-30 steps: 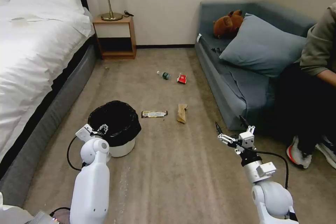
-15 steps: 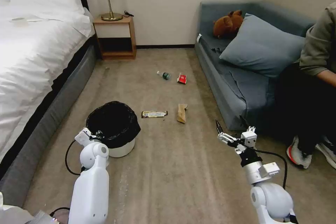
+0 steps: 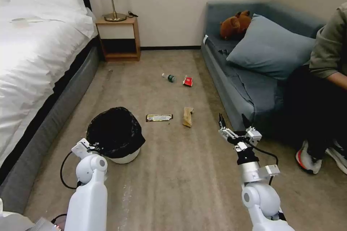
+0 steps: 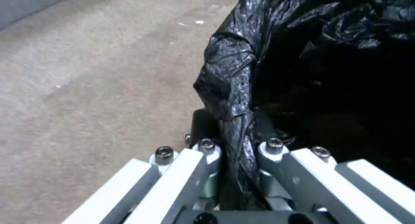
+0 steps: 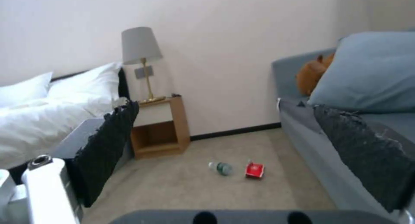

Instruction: Pick up the trash bin, then pick up the garbage on the floor and place it into the trash bin.

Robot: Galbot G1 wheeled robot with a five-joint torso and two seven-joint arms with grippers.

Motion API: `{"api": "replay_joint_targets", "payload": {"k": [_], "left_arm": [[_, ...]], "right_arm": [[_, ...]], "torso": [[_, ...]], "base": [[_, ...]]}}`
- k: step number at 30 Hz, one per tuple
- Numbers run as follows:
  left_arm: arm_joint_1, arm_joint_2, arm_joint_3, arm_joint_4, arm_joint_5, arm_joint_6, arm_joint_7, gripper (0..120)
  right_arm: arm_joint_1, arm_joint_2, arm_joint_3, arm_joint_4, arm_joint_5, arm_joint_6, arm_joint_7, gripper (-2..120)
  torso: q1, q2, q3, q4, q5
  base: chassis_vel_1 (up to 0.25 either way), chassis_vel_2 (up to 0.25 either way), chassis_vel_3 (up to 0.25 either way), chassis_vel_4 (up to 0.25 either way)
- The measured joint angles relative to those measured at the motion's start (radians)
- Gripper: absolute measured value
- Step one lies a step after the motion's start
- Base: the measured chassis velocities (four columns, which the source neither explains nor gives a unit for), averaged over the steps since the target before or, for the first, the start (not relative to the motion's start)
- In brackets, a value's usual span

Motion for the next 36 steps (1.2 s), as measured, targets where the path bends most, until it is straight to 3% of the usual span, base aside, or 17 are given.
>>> {"api": "replay_joint_targets", "payload": {"k": [6,8,9,11,16,18,26,33,36], "left_arm": [[0.045,0.017,-0.002,-0.079,0.015,0.031,-0.013,4],[0.086,0.026,-0.004,-0.152,0.040,0.041,-0.008,4],[0.086,0.026,-0.004,-0.152,0.040,0.041,-0.008,4],[0.135,0.033,-0.008,-0.223,0.058,0.047,0.027,4],[0.204,0.042,-0.020,-0.303,0.079,0.046,0.109,4],[0.278,0.046,-0.046,-0.390,0.102,0.041,0.197,4],[0.372,0.038,-0.089,-0.534,0.133,0.024,0.257,4],[0.403,0.036,-0.102,-0.579,0.138,0.027,0.275,4],[0.408,0.032,-0.125,-0.579,0.134,0.027,0.316,4]], "right_arm": [[0.007,0.000,0.005,-0.003,-0.035,-0.003,-0.003,100],[0.015,-0.001,0.019,-0.016,-0.114,0.041,-0.010,100],[0.015,-0.001,0.019,-0.016,-0.114,0.041,-0.010,100],[0.019,-0.007,0.023,-0.028,-0.134,0.071,-0.018,100],[0.025,-0.014,0.027,-0.044,-0.136,0.100,-0.021,100],[0.027,-0.018,0.029,-0.060,-0.140,0.117,-0.021,100],[0.041,-0.013,0.021,-0.106,-0.169,0.158,-0.024,100],[0.055,-0.008,0.012,-0.118,-0.196,0.181,-0.023,100],[0.059,-0.007,0.009,-0.118,-0.189,0.182,-0.023,100]], "torso": [[0.000,0.000,0.000,0.0002,0.0001],[0.000,0.000,0.000,0.0002,0.0005],[0.000,0.000,0.000,0.0002,0.0005],[0.000,0.000,0.000,0.0003,0.0002],[0.000,0.000,0.000,0.0000,0.0004],[0.000,0.000,0.000,0.0002,0.0005],[0.000,0.000,0.000,0.0001,0.0005],[0.000,0.000,0.000,0.0002,0.0004],[0.000,0.000,0.000,0.0001,0.0003]], "base": [[0.000,0.000,0.000,0.000],[0.000,0.000,0.000,0.000],[0.000,0.000,0.000,0.000],[0.000,0.000,0.000,0.000],[0.000,0.000,0.000,0.000],[0.000,0.000,0.000,0.000],[0.000,0.000,0.000,0.000],[0.000,0.000,0.000,0.000],[0.000,0.000,0.000,0.000]]}}
